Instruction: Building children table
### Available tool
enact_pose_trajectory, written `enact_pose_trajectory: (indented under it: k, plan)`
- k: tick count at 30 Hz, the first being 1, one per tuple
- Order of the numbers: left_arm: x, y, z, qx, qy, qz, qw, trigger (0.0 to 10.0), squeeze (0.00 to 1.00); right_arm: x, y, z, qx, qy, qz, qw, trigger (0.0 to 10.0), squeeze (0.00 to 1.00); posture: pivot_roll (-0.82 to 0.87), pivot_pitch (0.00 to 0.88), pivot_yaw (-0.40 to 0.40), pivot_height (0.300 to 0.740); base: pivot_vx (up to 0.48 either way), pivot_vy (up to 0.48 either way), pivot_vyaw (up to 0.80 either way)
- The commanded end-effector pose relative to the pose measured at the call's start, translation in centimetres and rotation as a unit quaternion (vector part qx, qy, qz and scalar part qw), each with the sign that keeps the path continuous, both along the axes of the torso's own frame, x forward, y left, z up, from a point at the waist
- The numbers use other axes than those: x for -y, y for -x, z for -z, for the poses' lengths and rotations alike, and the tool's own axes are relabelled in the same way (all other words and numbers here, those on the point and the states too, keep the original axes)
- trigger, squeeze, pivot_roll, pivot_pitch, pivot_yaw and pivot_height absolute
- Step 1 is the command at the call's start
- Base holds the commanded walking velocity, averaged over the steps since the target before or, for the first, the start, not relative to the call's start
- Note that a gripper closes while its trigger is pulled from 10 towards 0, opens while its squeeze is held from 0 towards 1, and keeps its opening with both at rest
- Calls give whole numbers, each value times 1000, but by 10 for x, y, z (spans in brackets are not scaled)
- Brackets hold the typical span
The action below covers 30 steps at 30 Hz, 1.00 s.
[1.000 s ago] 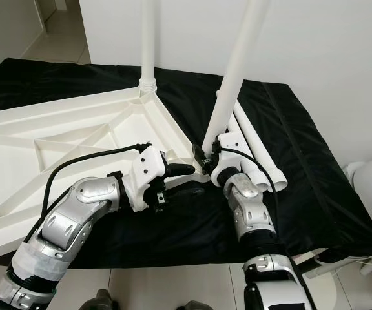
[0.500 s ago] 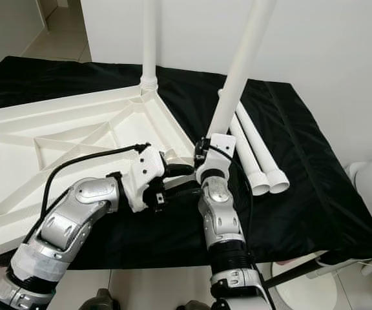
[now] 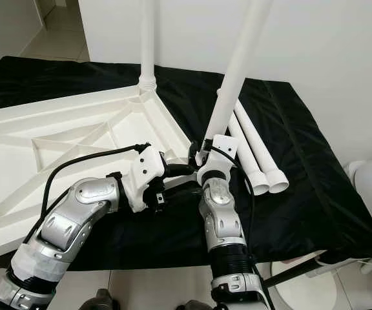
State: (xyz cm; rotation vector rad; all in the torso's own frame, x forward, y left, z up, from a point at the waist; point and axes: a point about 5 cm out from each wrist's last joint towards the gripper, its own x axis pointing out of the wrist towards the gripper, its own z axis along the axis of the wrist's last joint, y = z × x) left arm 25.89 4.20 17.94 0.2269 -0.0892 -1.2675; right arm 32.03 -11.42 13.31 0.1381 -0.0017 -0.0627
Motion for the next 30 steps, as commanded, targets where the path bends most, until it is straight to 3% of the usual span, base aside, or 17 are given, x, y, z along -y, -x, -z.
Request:
enact_pose_trajectory:
  k: [1,2,3,4,15,19,27,30]
  plan:
    - [2,1,2,-1,0,-11,1000,10000,0,5,3,6,-13,11,1,1000,10000,1000,55,0,-99,740,0,0,0]
    - [3,1,2,-1,0,-11,1000,10000,0,7,3,7,-15,15,0,1000,10000,1000,55,0,-99,740,0,0,0]
    - [3,1,1,0,0,-11,1000,10000,0,9,5,10,-22,29,-10,999,10000,333,58,0,-101,740,0,0,0]
    - [3,1,1,0,0,-10,1000,10000,0,14,6,15,-32,35,-26,999,10000,0,60,0,-101,740,0,0,0]
    - [0,1,2,2,-5,-11,1000,10000,0,34,6,16,-30,82,-107,990,10000,0,70,0,-103,740,0,0,0]
    - [0,1,1,4,-4,-12,1000,10000,0,50,4,4,-5,120,-168,978,10000,0,75,0,-103,740,0,0,0]
    - [0,1,1,4,-6,-10,1000,10000,0,58,2,-8,16,145,-240,960,10000,0,77,0,-100,740,0,0,0]
    - [0,1,1,5,-7,-9,1000,10000,0,61,-2,-8,16,157,-284,946,10000,0,79,0,-97,740,0,0,0]
